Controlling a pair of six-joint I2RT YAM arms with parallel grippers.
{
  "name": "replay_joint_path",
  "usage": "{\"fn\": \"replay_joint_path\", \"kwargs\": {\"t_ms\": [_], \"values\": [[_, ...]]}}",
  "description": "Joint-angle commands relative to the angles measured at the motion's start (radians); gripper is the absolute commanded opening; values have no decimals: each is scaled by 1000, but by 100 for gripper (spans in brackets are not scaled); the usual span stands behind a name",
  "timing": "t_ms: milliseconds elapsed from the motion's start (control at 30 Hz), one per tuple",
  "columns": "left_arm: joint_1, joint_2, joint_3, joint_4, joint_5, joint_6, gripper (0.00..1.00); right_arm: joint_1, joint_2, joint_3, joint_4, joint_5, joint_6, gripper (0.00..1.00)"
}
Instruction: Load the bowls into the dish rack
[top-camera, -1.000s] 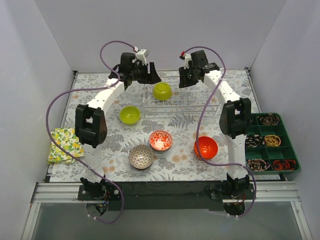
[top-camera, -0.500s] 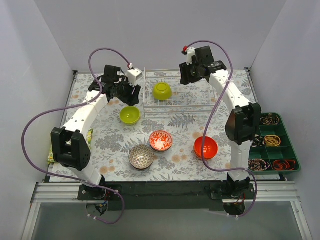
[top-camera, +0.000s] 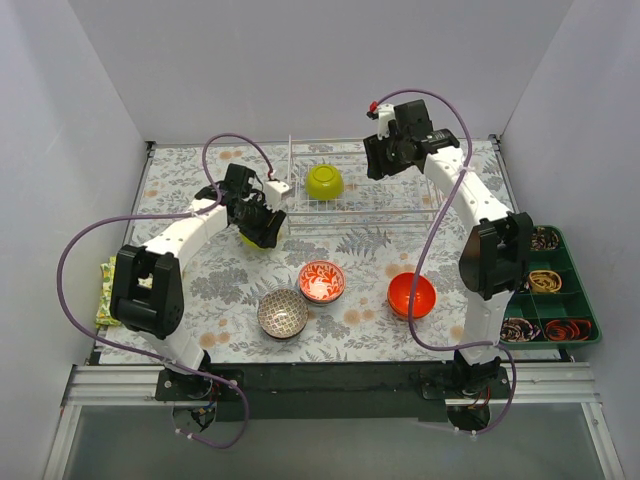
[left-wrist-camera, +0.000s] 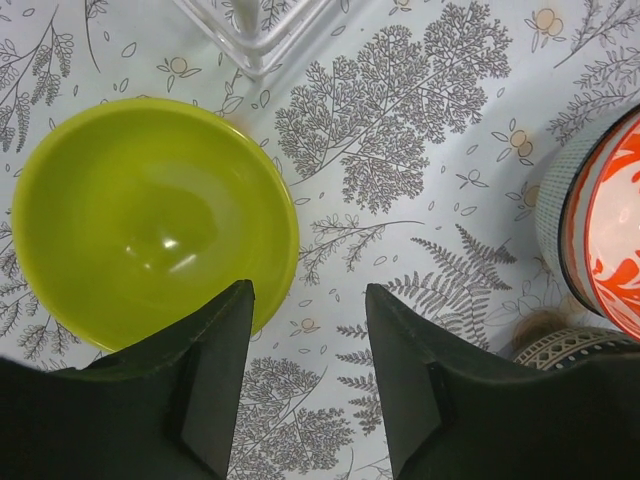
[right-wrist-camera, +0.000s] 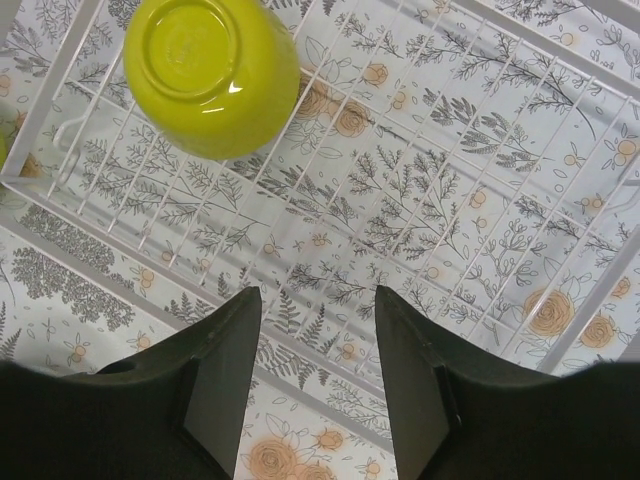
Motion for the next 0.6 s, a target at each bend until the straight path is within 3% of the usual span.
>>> {"fn": "replay_joint_path", "kwargs": {"t_ms": [0, 500, 567], "values": [[-8, 3, -17, 95, -41, -16, 47, 2, -72, -16, 25, 8, -15, 58], [-48, 61, -29, 138, -153, 31, 31, 2, -98, -44, 32, 32, -25, 57], [-51, 63, -30, 138, -162, 33, 24, 2, -97, -42, 35, 34, -24, 57]]}}
